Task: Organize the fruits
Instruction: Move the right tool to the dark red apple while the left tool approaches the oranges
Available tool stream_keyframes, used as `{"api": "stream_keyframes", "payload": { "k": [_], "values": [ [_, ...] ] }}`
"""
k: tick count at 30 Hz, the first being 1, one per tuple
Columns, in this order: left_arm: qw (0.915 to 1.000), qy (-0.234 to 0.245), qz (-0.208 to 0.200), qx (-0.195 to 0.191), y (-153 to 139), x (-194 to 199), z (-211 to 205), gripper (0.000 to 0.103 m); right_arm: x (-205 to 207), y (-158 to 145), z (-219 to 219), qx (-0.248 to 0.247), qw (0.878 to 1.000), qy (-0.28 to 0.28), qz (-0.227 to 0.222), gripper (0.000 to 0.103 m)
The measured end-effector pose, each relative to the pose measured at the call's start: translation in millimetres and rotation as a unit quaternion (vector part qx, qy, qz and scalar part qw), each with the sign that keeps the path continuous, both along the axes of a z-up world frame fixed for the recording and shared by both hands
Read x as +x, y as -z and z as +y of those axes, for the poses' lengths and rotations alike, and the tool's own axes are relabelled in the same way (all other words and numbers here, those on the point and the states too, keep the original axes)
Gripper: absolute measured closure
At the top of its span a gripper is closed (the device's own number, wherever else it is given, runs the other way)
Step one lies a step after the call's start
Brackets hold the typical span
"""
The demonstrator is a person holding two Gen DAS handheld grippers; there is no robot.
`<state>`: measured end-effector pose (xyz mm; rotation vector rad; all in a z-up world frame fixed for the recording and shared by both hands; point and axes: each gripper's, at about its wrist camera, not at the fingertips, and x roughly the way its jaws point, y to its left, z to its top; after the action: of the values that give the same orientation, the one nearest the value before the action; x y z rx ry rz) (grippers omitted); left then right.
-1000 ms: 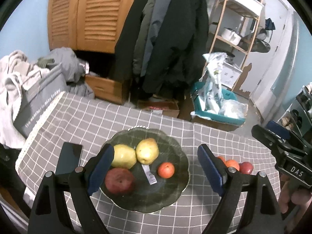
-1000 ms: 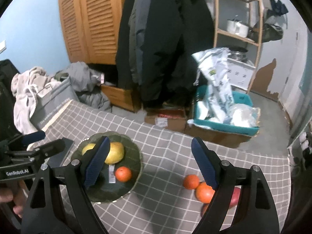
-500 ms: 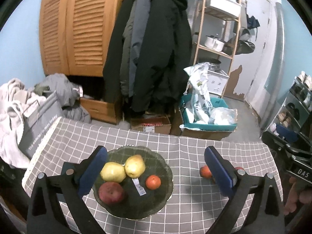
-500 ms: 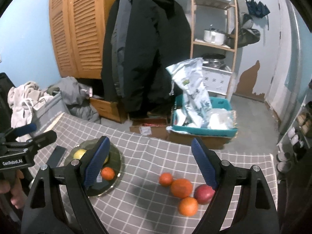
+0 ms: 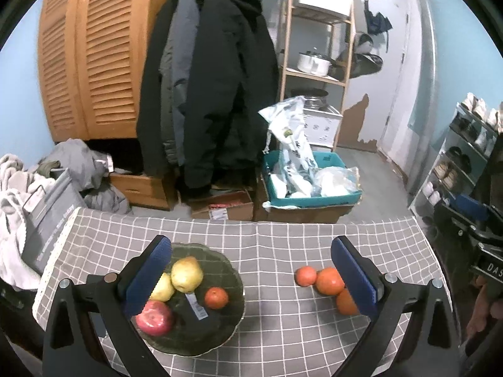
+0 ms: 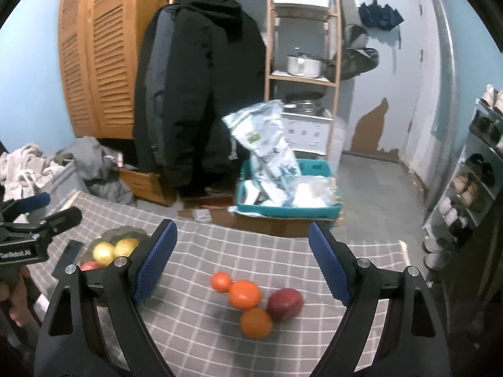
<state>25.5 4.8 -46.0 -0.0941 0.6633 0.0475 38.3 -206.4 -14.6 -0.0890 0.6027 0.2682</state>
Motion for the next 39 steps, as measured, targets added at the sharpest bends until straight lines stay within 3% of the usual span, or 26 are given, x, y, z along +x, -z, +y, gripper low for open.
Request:
{"api": "stream_keyframes", "payload": {
  "k": [10,23,39],
  "values": [
    [0.9996,0.026,0.012,0.008,3.5,12.0,-31.8,0.001,2.3,8.3,-44.5,0.004,0.999,0.034,0.012,0.019],
    [0.9979,0.052,0.037,0.015,24.2,33.5,-58.9,0.001,13.3,25.3,-64.1,0.002,0.998,0.046,0.039,0.019],
    [0.9891,0.052,0.138,0.01,102.7,79.7,-72.4,0.001,59.6,112.8,-70.0,0.003,0.984,0.051,0.172,0.019]
  ]
}}
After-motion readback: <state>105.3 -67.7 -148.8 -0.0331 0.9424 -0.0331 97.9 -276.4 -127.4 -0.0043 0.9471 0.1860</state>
